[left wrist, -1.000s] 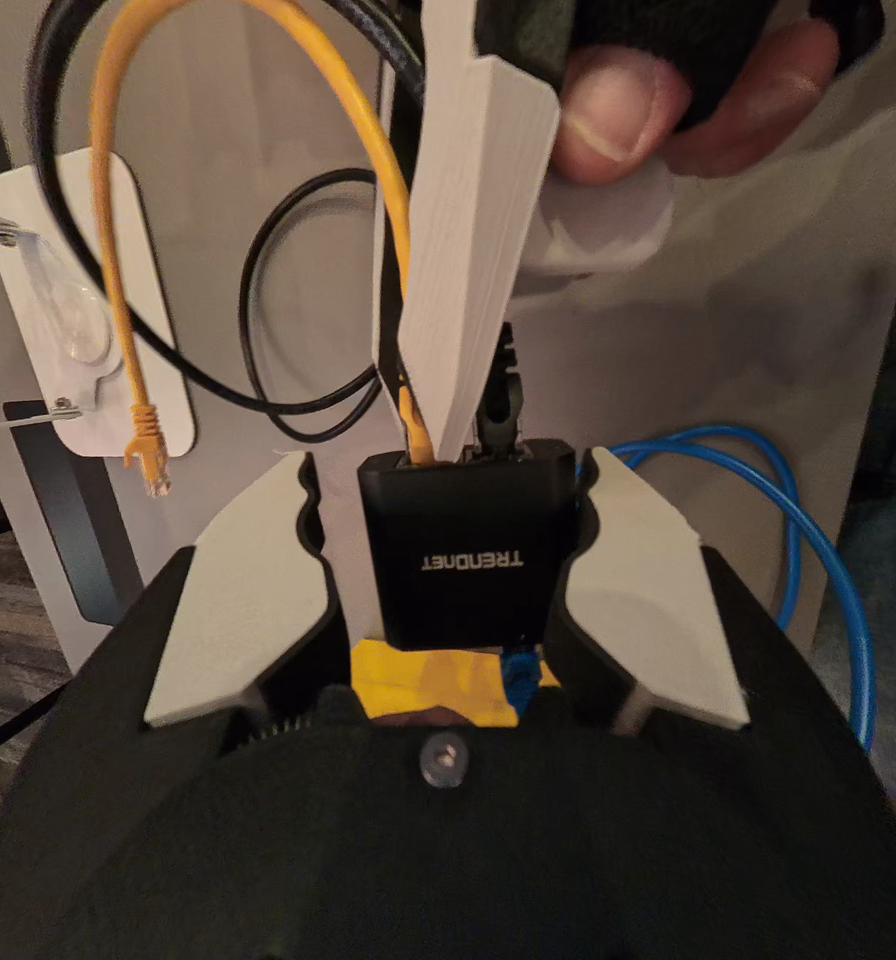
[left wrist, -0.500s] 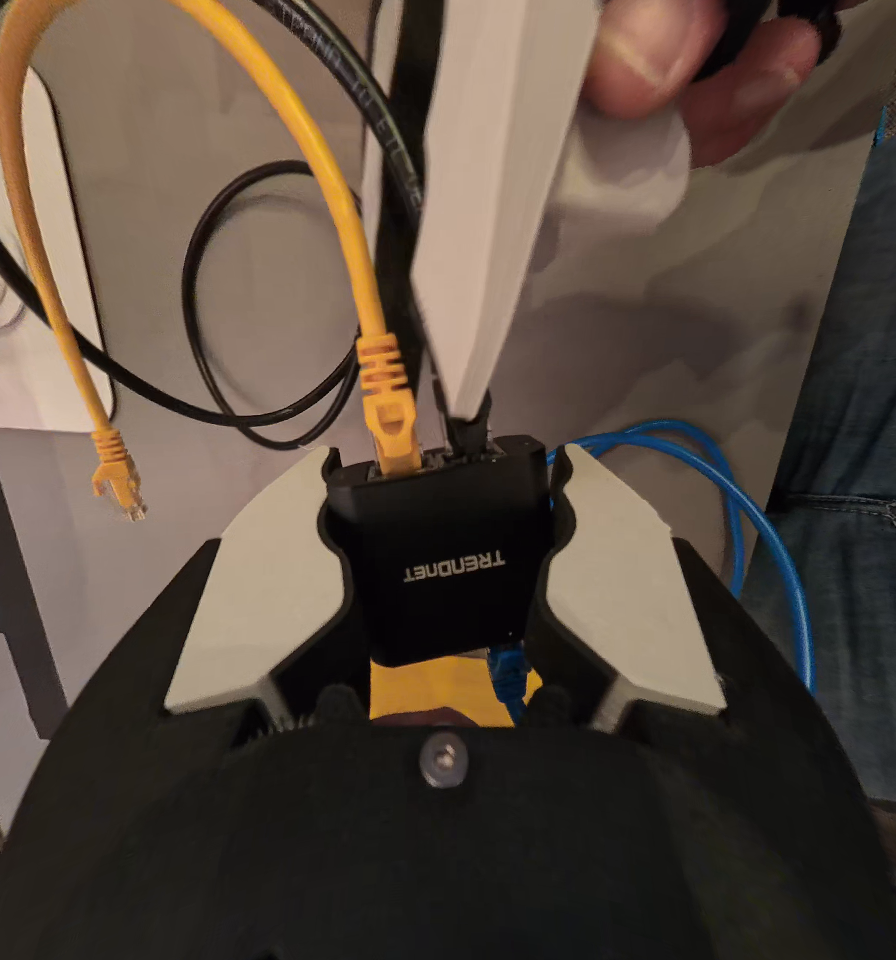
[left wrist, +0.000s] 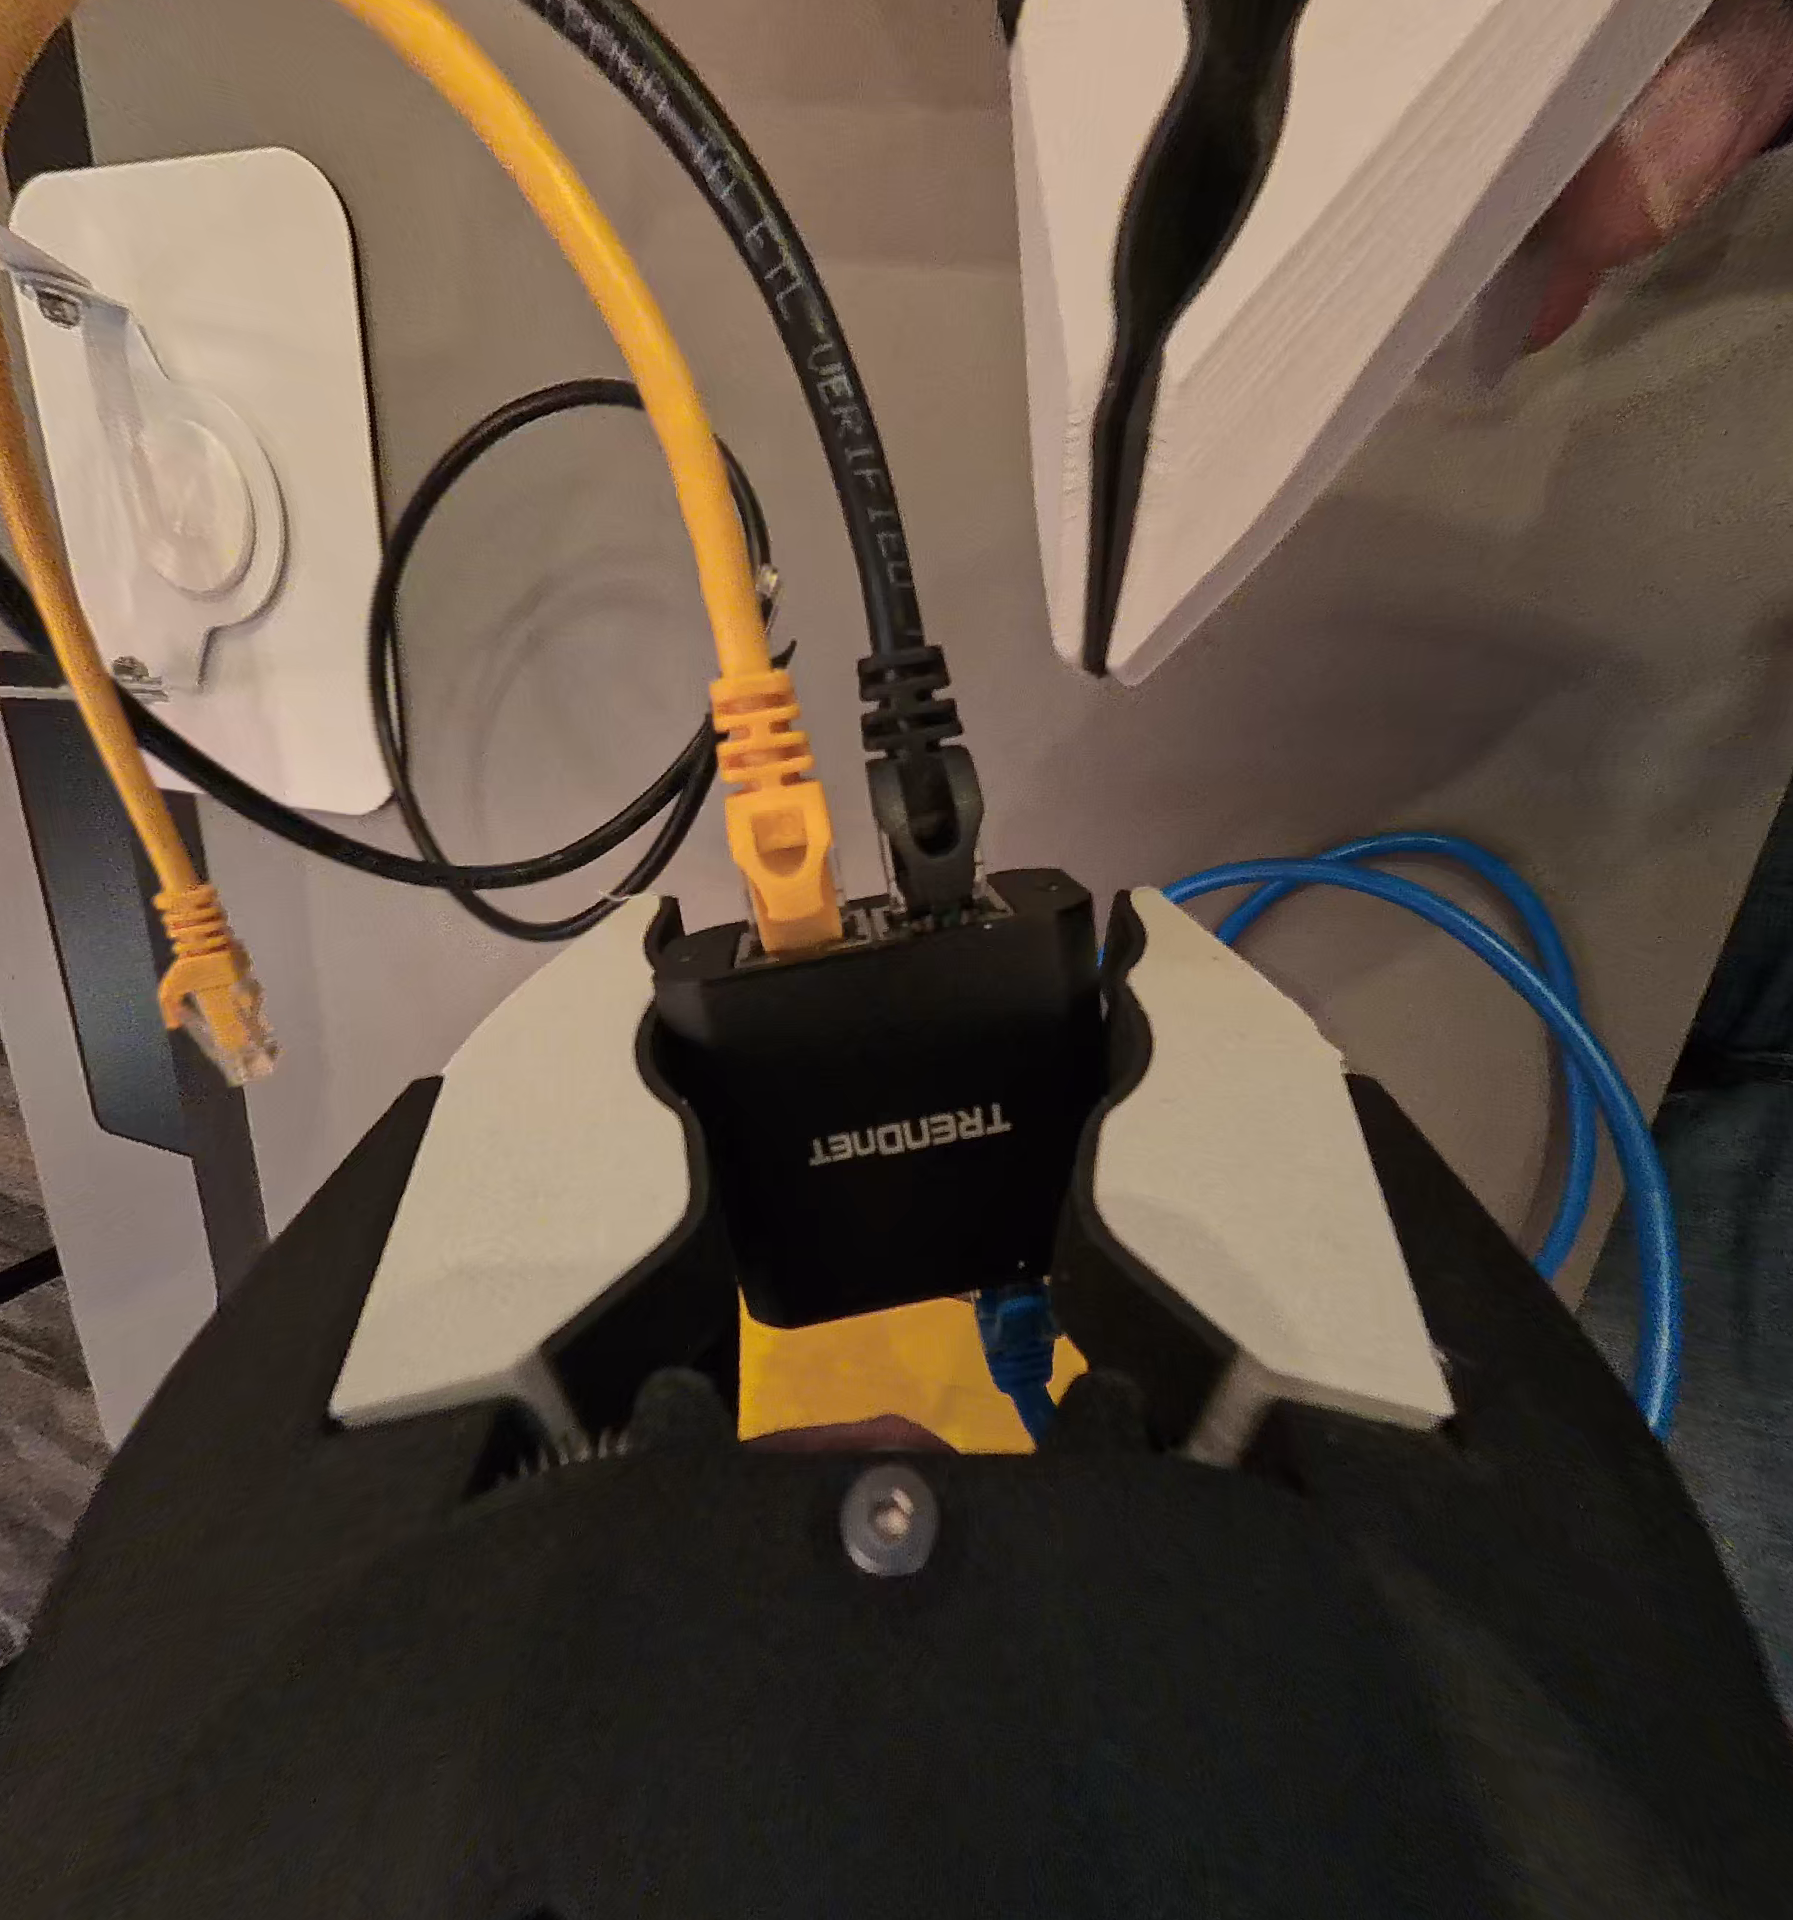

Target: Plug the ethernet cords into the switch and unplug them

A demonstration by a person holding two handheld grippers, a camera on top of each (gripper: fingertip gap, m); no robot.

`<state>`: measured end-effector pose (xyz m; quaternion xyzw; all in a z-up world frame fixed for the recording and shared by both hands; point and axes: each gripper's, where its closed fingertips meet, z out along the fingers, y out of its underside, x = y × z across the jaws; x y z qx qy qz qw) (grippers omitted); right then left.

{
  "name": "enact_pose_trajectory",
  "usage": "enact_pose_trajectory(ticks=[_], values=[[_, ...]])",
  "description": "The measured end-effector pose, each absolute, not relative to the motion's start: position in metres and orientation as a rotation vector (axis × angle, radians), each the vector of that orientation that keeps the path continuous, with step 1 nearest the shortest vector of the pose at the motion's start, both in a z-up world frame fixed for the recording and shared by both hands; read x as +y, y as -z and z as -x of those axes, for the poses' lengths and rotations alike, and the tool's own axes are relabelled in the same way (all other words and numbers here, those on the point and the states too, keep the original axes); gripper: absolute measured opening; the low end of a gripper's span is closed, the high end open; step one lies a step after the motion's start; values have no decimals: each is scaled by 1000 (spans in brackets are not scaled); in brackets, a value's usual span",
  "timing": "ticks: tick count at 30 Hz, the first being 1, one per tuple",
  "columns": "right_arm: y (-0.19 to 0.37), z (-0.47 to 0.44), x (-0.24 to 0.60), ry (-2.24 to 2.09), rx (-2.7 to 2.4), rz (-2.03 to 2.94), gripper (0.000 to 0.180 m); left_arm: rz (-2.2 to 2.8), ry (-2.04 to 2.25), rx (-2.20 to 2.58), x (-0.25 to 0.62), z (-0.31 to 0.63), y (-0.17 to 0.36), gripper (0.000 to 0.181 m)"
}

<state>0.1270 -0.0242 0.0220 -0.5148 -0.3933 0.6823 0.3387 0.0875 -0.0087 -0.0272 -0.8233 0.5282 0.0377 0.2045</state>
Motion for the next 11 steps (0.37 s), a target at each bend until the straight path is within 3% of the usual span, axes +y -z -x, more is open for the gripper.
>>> enact_pose_trajectory(ticks=[1, 11], values=[[-19, -126, -24, -1735, -1050, 1336, 0, 2293, -105, 1474, -9, -88, 26, 77], [-26, -123, -12, -1908, -955, 1441, 0, 2291, -149, 1401, -4, -85, 24, 77]])
